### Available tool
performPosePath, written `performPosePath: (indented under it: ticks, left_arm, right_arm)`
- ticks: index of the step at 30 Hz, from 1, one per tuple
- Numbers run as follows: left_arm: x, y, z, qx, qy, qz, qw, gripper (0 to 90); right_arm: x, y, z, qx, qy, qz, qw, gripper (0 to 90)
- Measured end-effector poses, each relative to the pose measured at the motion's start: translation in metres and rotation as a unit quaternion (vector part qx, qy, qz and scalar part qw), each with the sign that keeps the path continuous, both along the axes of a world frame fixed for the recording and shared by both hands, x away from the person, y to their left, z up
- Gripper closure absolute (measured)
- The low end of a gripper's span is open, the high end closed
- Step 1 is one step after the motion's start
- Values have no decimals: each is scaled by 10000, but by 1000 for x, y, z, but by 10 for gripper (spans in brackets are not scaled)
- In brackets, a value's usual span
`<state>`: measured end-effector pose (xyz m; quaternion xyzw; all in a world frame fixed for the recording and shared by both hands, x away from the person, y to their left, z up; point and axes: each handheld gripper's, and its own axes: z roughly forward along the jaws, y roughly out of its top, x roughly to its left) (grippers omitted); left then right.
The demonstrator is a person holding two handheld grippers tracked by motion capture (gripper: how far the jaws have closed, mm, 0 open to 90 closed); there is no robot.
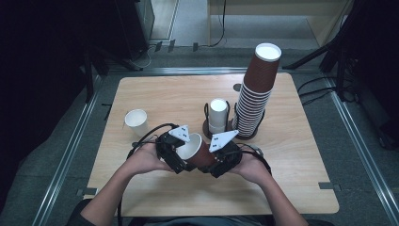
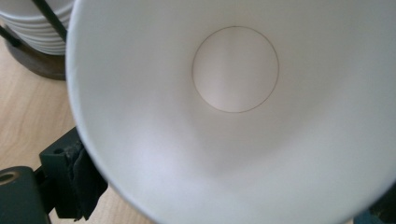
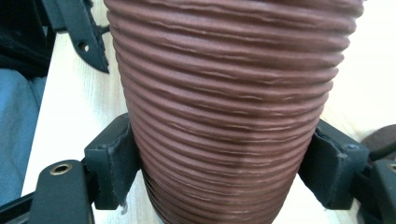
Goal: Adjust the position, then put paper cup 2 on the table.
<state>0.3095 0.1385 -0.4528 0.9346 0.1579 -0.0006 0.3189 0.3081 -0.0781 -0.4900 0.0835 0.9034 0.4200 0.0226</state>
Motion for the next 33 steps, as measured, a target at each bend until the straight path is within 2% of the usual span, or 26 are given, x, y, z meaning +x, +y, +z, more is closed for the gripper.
performPosePath:
  ticks: [1, 2, 4, 8, 17, 20, 24, 27, 33]
  left_arm:
    - [0, 1, 0, -14, -29, 19, 10000, 25]
    - [0, 2, 1, -41, -33, 51, 10000, 25]
    - [0, 4, 1, -122, -36, 96, 9999, 25]
    - [2, 7, 3, -219, -44, 165, 9996, 24]
    - [4, 14, 4, -386, -67, 315, 9987, 25]
    - [5, 17, 4, -506, -76, 358, 9980, 25]
    - [7, 22, 5, -730, -52, 470, 9962, 25]
    - [8, 25, 6, -1009, -10, 562, 9933, 24]
    - [9, 26, 10, -1252, -21, 615, 9902, 5]
  right_arm:
    - [0, -1, 1, 18, -27, -15, 10000, 219]
    - [0, -2, 2, 27, 53, -44, 10000, 218]
    - [2, -5, 3, 85, -53, -87, 9999, 218]
    - [3, -10, 7, 148, -3, -197, 9997, 218]
    - [6, -20, 12, 318, -74, -348, 9989, 218]
    - [7, -22, 14, 365, -102, -381, 9986, 218]
    - [7, -25, 15, 441, -100, -462, 9979, 218]
    - [9, -26, 16, 551, -90, -518, 9971, 218]
    - [9, -29, 17, 672, -64, -565, 9961, 218]
